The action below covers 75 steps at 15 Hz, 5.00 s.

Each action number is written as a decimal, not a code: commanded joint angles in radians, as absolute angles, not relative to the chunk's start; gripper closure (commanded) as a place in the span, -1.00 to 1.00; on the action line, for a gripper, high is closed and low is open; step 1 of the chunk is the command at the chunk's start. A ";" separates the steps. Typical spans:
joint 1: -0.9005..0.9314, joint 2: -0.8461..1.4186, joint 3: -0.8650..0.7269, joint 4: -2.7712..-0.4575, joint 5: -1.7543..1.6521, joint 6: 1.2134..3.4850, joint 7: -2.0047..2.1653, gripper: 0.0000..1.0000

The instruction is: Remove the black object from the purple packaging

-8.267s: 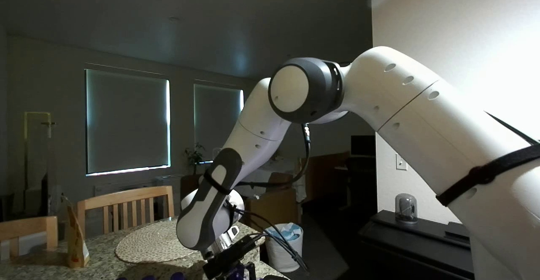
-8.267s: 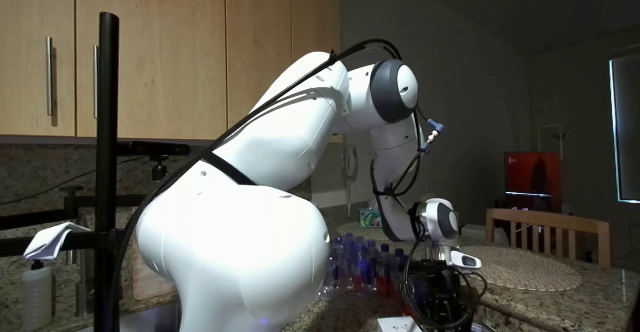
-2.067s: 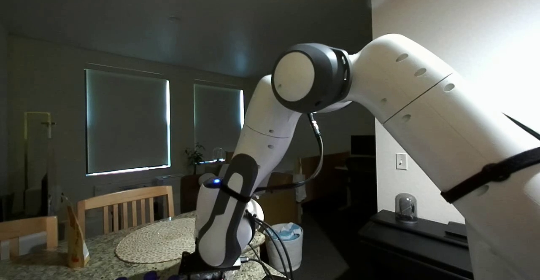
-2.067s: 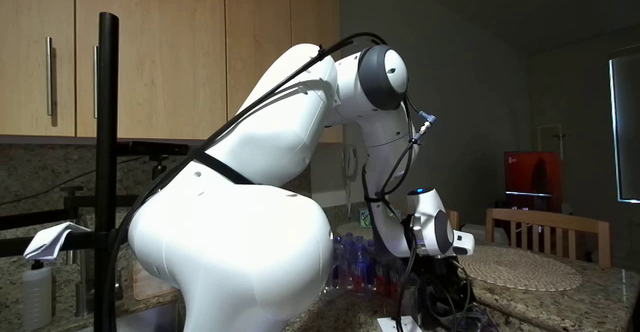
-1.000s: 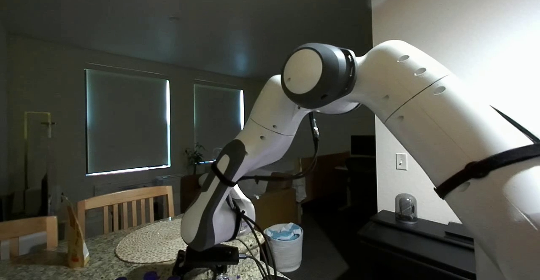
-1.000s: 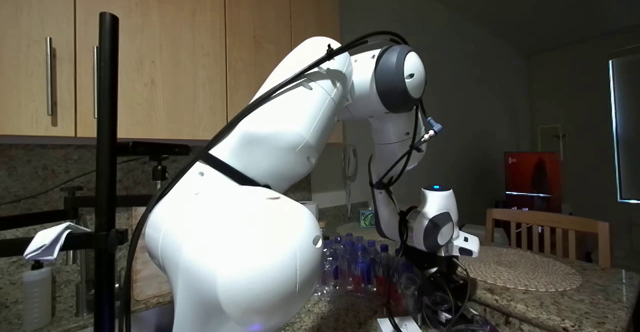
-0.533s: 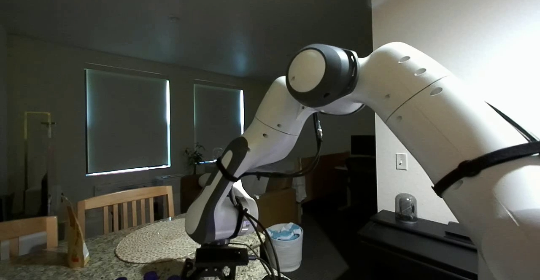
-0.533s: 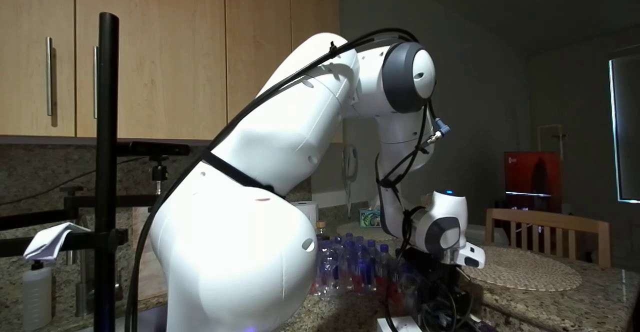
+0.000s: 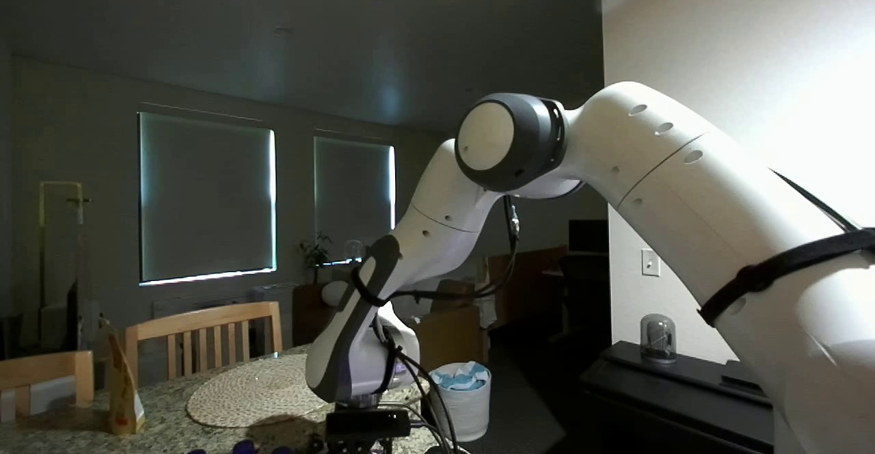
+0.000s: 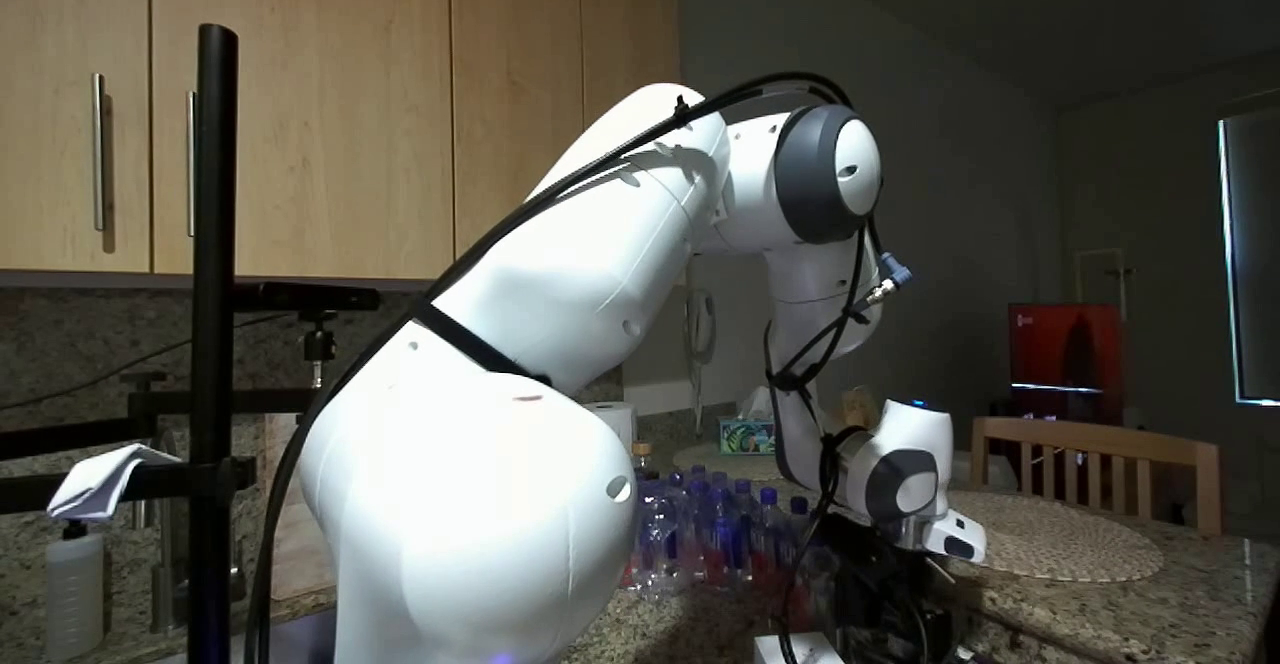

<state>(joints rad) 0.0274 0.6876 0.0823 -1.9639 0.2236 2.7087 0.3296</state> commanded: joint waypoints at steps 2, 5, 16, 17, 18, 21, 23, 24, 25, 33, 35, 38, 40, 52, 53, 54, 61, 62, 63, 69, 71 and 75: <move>0.145 0.706 -0.049 -1.924 0.159 2.679 0.410 -1.00; 0.184 0.705 -0.098 -1.925 0.130 2.639 0.440 -1.00; 0.043 0.612 0.009 -1.996 0.114 2.493 0.107 -1.00; 0.037 0.589 0.011 -2.015 0.099 2.477 0.066 -1.00; 0.022 0.562 0.010 -2.037 0.082 2.453 0.018 -1.00; 0.030 0.529 -0.020 -2.044 -0.007 2.342 -0.037 -1.00; 0.040 0.522 -0.038 -2.040 -0.073 2.291 -0.040 -1.00; 0.045 0.524 -0.044 -2.037 -0.104 2.284 -0.037 -1.00; 0.046 0.525 -0.046 -2.039 -0.133 2.284 -0.039 -1.00; 0.108 0.558 -0.035 -2.025 -0.311 2.277 -0.025 -1.00; 0.130 0.565 -0.041 -2.023 -0.345 2.290 -0.001 -1.00; 0.158 0.605 -0.047 -2.009 -0.376 2.319 0.042 -1.00; 0.180 0.623 -0.061 -2.011 -0.402 2.357 0.095 -1.00; 0.396 0.756 -0.274 -1.926 -0.591 2.525 0.590 -1.00; 0.404 0.771 -0.280 -1.915 -0.590 2.533 0.611 -1.00; 0.408 0.781 -0.281 -1.907 -0.588 2.540 0.627 -1.00; 0.487 0.834 -0.367 -1.889 -0.622 2.670 0.866 -1.00; 0.500 0.840 -0.381 -1.888 -0.630 2.681 0.897 -1.00; 0.508 0.847 -0.391 -1.883 -0.638 2.680 0.922 -1.00; 0.535 0.872 -0.419 -1.867 -0.677 2.643 1.023 -0.24; 0.529 0.877 -0.415 -1.862 -0.687 2.632 1.037 0.01; 0.522 0.872 -0.409 -1.858 -0.701 2.602 1.051 0.50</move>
